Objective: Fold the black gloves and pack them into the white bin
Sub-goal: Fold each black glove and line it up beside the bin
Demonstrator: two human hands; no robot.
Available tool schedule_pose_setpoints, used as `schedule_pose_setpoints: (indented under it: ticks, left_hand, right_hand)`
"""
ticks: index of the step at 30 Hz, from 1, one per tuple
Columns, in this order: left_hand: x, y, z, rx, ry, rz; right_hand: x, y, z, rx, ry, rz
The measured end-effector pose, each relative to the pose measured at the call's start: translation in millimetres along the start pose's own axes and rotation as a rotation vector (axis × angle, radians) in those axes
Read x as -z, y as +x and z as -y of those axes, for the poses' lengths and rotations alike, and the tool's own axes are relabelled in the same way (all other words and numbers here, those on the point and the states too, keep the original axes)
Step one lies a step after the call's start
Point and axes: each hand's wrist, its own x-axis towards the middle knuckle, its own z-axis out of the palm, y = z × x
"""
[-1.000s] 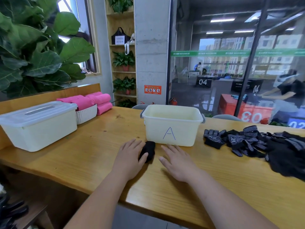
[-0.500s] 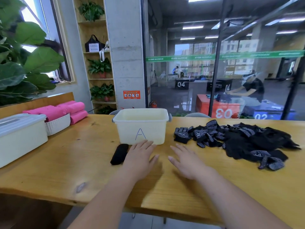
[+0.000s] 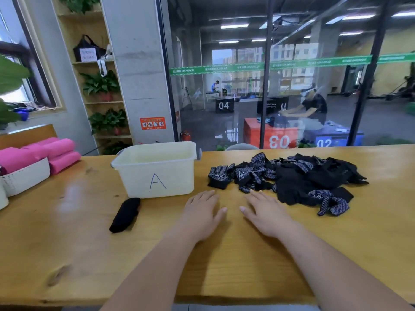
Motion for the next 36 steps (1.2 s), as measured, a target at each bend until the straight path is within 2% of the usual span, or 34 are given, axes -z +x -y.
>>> schedule_pose_setpoints:
  ticks: [6,16,21,29,36]
  left_hand:
    - [-11,32,-9,0.038,-0.044,0.05]
    - [-38,77,3,0.029,0.073,0.123]
    - [-34,69,-3,0.003,0.118,-0.003]
    - [-10,37,-10,-0.067,0.202,-0.057]
    - [-8,5,-10,-0.144,0.094,-0.243]
  right_hand:
    - [-15,11,-6,0.002,-0.032,-0.107]
    - [-18,12,-6,-0.024,-0.003,-0.13]
    - [-21,13,-9,-0.021,0.013,-0.157]
    - [-18,9,-7,-0.008,0.012,-0.182]
    - [-12,-2,-4,-0.017,0.005,-0.211]
